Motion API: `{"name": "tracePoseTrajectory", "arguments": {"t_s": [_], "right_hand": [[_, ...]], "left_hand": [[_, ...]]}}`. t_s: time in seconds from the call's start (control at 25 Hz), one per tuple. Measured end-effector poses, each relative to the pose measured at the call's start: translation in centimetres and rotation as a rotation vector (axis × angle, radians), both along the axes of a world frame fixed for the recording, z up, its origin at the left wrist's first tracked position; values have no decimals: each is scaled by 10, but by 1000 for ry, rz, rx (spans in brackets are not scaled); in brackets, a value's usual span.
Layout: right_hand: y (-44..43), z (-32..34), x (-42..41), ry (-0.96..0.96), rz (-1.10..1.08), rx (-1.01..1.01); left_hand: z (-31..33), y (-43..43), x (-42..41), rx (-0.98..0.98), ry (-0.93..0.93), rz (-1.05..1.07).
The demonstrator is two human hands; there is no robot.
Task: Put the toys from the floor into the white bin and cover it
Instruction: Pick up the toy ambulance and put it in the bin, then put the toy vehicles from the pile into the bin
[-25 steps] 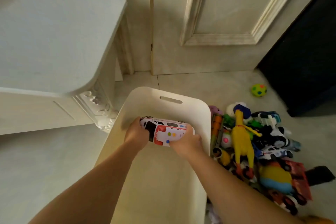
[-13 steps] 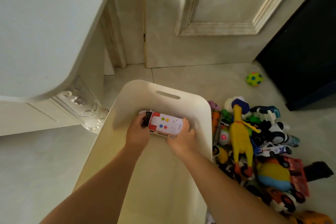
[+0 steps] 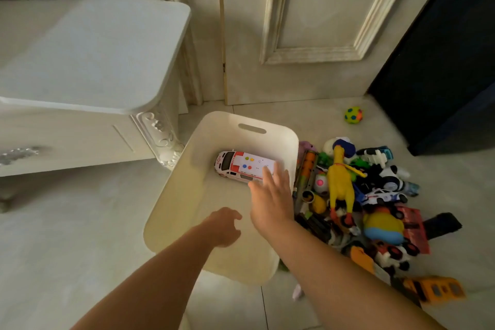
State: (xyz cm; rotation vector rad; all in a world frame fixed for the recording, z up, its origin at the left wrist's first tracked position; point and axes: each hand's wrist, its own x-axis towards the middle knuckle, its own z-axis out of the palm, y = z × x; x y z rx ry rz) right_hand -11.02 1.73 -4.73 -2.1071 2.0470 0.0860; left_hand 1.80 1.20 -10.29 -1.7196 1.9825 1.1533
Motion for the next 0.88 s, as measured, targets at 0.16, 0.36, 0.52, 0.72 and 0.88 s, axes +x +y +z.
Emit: {"name": "tracePoseTrajectory", "arguments": {"t_s": [0.16, 0.36, 0.52, 0.72, 0.88], "right_hand": [[48, 16, -4, -107, -293, 96], [96, 14, -26, -414, -325, 200], [110, 20, -31, -340, -286, 241], [103, 13, -59, -662, -546, -164], [106, -20, -104, -679, -762, -111]], "left_hand": [[32, 45, 12, 39, -150, -91], [77, 86, -2, 157, -141, -218], [78, 100, -17, 339, -136, -310], [29, 51, -5, -112, 24, 194], [2, 2, -27, -148, 93, 211]]}}
